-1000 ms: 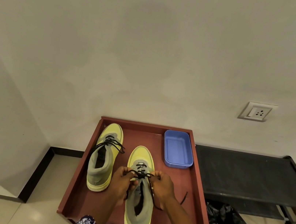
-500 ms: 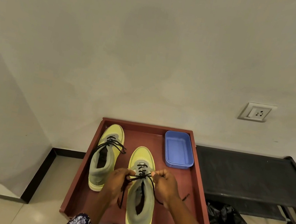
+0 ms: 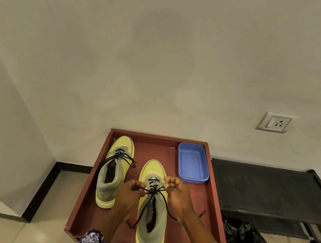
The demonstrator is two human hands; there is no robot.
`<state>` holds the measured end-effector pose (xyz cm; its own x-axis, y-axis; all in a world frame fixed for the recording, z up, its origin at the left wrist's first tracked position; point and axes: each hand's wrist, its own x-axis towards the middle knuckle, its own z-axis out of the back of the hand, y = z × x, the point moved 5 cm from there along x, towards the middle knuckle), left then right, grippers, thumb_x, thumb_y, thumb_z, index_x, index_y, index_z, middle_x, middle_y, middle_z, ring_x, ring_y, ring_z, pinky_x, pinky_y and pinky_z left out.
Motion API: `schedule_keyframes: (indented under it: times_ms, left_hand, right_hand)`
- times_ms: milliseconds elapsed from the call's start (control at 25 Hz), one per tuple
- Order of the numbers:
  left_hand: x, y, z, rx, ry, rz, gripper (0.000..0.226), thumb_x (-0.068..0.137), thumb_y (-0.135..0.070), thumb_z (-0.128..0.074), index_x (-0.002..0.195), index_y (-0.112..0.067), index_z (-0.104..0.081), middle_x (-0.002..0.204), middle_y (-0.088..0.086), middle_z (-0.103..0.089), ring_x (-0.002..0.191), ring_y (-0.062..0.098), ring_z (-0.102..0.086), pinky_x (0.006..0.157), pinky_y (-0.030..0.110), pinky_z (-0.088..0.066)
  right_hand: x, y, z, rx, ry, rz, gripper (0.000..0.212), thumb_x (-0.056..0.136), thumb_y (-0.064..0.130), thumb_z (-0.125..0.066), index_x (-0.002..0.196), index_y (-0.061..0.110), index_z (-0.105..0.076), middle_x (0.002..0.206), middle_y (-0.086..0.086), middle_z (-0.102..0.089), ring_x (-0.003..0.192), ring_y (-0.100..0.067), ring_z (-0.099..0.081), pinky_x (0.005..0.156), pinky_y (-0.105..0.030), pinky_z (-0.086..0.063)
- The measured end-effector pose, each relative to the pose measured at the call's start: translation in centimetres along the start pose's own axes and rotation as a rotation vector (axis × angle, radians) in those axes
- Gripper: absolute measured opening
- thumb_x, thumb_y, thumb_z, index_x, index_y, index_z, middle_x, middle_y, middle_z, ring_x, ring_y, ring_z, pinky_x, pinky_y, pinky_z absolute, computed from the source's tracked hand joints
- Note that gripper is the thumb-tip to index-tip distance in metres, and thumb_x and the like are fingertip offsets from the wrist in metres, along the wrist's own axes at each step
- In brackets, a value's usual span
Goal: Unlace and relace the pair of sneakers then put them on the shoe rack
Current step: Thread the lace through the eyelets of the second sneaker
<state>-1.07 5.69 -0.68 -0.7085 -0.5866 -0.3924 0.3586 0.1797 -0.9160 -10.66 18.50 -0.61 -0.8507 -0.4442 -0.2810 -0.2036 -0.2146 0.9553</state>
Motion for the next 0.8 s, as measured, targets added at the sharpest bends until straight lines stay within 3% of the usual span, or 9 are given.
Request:
schedule_keyframes:
  times_ms: [80,160,240,320,360,520,640,800]
  left_hand:
    - [-0.1,-0.1,0.0,-0.080,-0.008,0.010,0.019,0.083,0.012,-0.050,0.082,-0.006,-0.058,0.071,0.007,-0.055,0.057,0.012,-0.044,0.053,0.020,-0.038]
    - [-0.4,-0.4,-0.3,-0.162,-0.010,0.014,0.018,0.084,0.012,-0.051,0.082,-0.005,-0.057,0.069,0.006,-0.053,0.056,0.012,-0.043,0.048,0.018,-0.039]
    - [-0.5,-0.7,-0.4,-0.191,-0.011,0.014,0.016,0.084,0.010,-0.052,0.084,-0.005,-0.058,0.071,0.006,-0.056,0.057,0.012,-0.045,0.051,0.020,-0.039]
    - [-0.4,-0.8,-0.3,-0.170,-0.016,0.006,0.015,0.085,0.007,-0.054,0.086,-0.007,-0.058,0.073,0.006,-0.057,0.059,0.012,-0.047,0.055,0.023,-0.038]
    - [-0.3,-0.8,-0.2,-0.156,-0.020,0.000,0.015,0.085,0.006,-0.054,0.086,-0.008,-0.059,0.074,0.005,-0.057,0.061,0.012,-0.047,0.055,0.023,-0.038]
    - [0.1,-0.6,0.3,-0.097,-0.047,-0.037,0.014,0.084,0.005,-0.058,0.086,-0.008,-0.062,0.084,0.009,-0.063,0.075,0.018,-0.056,0.070,0.031,-0.048]
    - [0.3,-0.2,0.7,-0.082,-0.058,-0.044,0.011,0.083,0.006,-0.059,0.090,-0.001,-0.063,0.089,0.015,-0.065,0.085,0.025,-0.059,0.088,0.042,-0.049]
    - [0.5,0.0,0.9,-0.068,-0.071,-0.046,0.011,0.083,0.007,-0.059,0.093,0.003,-0.062,0.089,0.015,-0.064,0.085,0.024,-0.059,0.084,0.036,-0.049]
  right_hand:
    - [-0.1,-0.1,0.3,0.099,-0.013,-0.079,0.020,0.091,-0.001,-0.045,0.097,0.012,-0.060,0.080,-0.001,-0.058,0.062,-0.008,-0.047,0.054,-0.016,-0.040]
    - [-0.1,-0.3,0.4,0.007,0.018,-0.091,0.019,0.090,0.001,-0.046,0.095,0.012,-0.060,0.084,-0.004,-0.059,0.065,-0.011,-0.050,0.058,-0.019,-0.042]
    - [0.0,-0.1,0.7,-0.335,0.092,0.005,0.012,0.088,0.011,-0.055,0.095,0.014,-0.064,0.092,-0.003,-0.065,0.082,-0.014,-0.059,0.073,-0.023,-0.046]
    - [-0.2,0.3,0.4,-0.679,0.158,0.148,0.012,0.086,0.021,-0.061,0.091,0.014,-0.069,0.086,0.002,-0.066,0.079,-0.012,-0.058,0.070,-0.023,-0.043]
    - [-0.2,0.5,0.5,-0.724,0.151,0.182,0.012,0.086,0.023,-0.061,0.086,0.015,-0.070,0.081,0.004,-0.064,0.075,-0.010,-0.055,0.066,-0.022,-0.041]
    - [-0.3,0.4,1.0,-0.581,0.069,0.141,0.024,0.089,0.024,-0.058,0.066,0.025,-0.053,0.067,0.010,-0.056,0.066,-0.006,-0.049,0.064,-0.023,-0.039]
    - [-0.2,-0.3,1.4,-0.388,0.029,0.028,0.024,0.091,0.021,-0.055,0.067,0.022,-0.054,0.067,0.006,-0.058,0.066,-0.008,-0.050,0.070,-0.027,-0.041]
    - [-0.2,-0.2,1.7,0.050,-0.041,-0.095,0.018,0.095,0.013,-0.045,0.079,0.012,-0.054,0.072,-0.005,-0.061,0.058,-0.015,-0.046,0.056,-0.027,-0.040]
